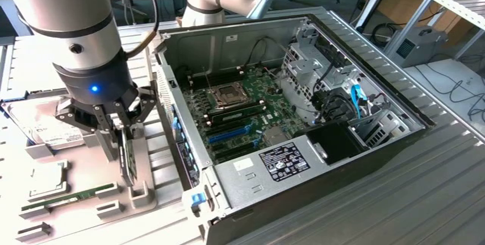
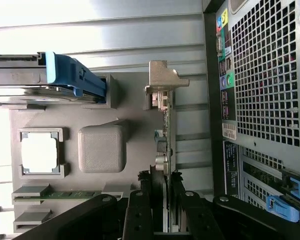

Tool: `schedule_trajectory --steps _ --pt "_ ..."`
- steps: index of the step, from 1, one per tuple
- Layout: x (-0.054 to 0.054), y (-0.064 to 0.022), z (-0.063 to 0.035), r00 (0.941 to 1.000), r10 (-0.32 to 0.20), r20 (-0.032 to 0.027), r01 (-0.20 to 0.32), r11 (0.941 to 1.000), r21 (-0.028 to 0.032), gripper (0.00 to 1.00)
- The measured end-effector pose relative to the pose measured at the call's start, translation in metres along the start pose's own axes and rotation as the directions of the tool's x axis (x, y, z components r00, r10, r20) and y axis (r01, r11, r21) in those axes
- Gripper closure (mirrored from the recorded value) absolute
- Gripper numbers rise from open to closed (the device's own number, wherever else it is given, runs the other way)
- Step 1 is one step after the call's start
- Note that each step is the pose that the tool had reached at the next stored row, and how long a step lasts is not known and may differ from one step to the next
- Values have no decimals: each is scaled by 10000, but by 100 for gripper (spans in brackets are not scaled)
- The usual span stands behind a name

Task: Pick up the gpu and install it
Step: 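Pick up the gpu and move the gpu toward the slot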

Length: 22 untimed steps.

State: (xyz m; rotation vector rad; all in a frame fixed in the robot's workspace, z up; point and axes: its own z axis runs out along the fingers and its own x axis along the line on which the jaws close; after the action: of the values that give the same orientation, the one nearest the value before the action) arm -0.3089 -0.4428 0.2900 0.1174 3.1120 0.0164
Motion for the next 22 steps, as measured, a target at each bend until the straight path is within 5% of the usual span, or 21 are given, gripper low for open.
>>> schedule_trajectory --steps 22 --pt "-2 1 -59 10000 0 0 0 10000 0 73"
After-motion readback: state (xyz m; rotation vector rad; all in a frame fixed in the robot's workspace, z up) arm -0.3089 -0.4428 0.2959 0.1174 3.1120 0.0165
